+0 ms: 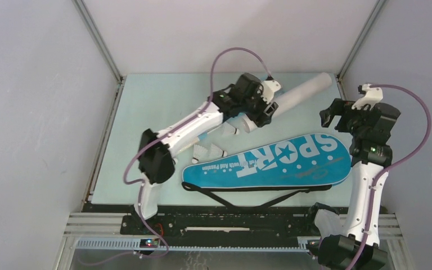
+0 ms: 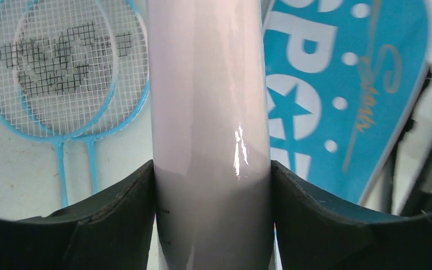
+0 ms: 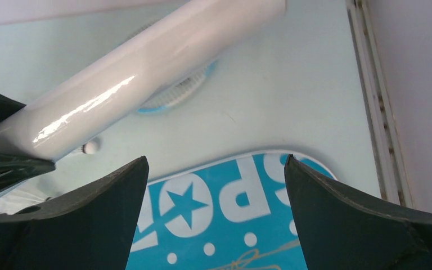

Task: Pack up the badminton gear
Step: Open the lid of the shuttle tube.

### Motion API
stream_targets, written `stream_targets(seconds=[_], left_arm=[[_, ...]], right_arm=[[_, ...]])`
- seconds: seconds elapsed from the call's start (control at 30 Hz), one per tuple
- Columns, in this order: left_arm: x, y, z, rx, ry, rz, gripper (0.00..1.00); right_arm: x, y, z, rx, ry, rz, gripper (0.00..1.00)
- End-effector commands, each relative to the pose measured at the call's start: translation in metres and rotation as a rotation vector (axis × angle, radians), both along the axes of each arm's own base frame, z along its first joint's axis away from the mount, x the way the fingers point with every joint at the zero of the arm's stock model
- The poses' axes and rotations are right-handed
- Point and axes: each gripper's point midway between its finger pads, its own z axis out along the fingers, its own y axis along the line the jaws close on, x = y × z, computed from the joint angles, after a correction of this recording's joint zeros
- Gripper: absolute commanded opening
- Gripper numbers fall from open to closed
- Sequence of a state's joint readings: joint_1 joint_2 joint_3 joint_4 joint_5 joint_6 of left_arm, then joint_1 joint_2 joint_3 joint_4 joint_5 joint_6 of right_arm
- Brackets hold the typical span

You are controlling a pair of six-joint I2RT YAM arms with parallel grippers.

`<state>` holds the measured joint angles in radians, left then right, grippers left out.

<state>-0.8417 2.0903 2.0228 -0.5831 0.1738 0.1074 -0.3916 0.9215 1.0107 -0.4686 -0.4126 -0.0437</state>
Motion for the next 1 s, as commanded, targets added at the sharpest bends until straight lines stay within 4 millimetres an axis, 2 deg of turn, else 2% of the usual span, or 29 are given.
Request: stream_targets(seconds=[0.0, 0.17, 0.23, 0.27, 0.47, 0.57, 0.7, 0.97], left_arm=[[-0.015, 0.038, 0.049, -0.126, 0.005, -0.093, 0.25], [-0.027, 0.096, 0.041, -0.127, 0.006, -0.164, 0.21], [-0.038, 0.121, 0.034, -0.094, -0.023, -0.212, 0.21], [-0.046, 0.133, 0.037, -0.081, -0.060, -0.235, 0.20], [-0.086, 0.182, 0.017, 0.011, -0.144, -0.354, 0.20], [-0.101, 0.193, 0.016, -0.016, -0.155, -0.392, 0.20], [-0.113, 0.197, 0.020, -0.058, -0.189, -0.426, 0.19], [-0.115, 0.194, 0.015, -0.095, -0.196, -0.432, 0.17]], right_arm=[[0.001, 0.027, 0.038, -0.009, -0.079, 0.177, 0.99], [-0.001, 0.052, 0.052, -0.042, -0.130, 0.347, 0.97], [-0.002, 0.062, 0.054, -0.077, -0.143, 0.414, 0.94], [-0.001, 0.068, 0.055, -0.090, -0.146, 0.446, 0.93], [0.007, 0.105, 0.041, -0.136, -0.131, 0.626, 0.88], [0.003, 0.124, 0.034, -0.093, -0.122, 0.744, 0.87], [-0.006, 0.134, 0.024, -0.024, -0.096, 0.842, 0.86], [-0.028, 0.141, 0.015, 0.075, -0.083, 0.975, 0.81]])
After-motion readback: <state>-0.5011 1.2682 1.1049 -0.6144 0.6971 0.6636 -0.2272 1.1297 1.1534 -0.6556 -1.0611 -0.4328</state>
